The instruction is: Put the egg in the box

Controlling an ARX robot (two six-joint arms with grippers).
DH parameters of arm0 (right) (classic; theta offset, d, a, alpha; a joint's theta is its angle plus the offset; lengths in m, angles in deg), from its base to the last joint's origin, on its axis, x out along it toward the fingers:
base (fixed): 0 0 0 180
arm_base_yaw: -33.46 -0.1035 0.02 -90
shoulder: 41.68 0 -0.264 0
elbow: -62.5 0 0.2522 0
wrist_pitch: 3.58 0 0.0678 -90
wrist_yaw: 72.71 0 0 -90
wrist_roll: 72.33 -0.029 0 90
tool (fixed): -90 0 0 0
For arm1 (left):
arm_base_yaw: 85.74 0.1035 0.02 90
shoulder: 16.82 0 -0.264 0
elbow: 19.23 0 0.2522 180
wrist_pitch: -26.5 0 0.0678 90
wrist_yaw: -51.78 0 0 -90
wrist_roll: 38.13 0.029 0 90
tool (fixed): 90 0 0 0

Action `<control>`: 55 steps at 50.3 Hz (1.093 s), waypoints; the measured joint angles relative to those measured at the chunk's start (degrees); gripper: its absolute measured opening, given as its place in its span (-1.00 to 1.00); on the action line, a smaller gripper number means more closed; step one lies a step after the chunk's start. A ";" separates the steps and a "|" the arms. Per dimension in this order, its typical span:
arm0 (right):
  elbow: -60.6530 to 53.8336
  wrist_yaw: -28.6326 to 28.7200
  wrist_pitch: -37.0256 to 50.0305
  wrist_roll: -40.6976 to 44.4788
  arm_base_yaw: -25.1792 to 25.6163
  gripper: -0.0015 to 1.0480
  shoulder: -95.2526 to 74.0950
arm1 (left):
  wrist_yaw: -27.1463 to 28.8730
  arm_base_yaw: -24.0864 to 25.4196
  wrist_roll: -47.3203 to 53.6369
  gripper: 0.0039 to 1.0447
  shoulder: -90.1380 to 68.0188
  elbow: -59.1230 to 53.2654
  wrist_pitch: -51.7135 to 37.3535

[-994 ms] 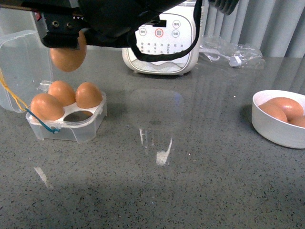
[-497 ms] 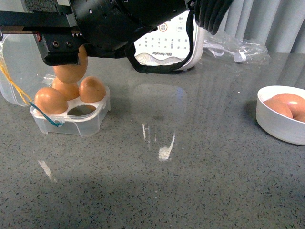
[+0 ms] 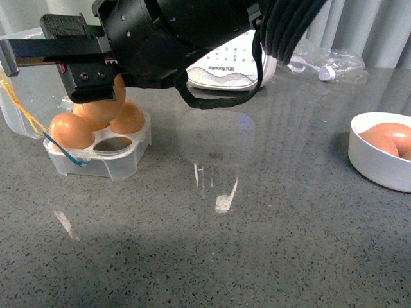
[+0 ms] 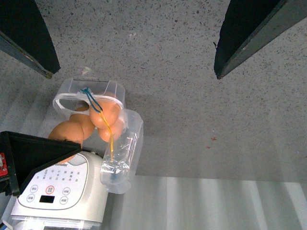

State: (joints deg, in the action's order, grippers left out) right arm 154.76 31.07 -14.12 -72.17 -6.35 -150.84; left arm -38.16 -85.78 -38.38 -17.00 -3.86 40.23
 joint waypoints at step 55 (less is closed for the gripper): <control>-11.34 -13.68 1.62 -10.49 8.41 0.87 18.25 | -0.02 0.00 0.00 0.88 0.00 0.00 0.00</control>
State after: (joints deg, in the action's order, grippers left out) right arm 143.41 17.39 -12.50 -82.66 2.07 -132.59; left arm -38.19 -85.78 -38.38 -17.00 -3.86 40.23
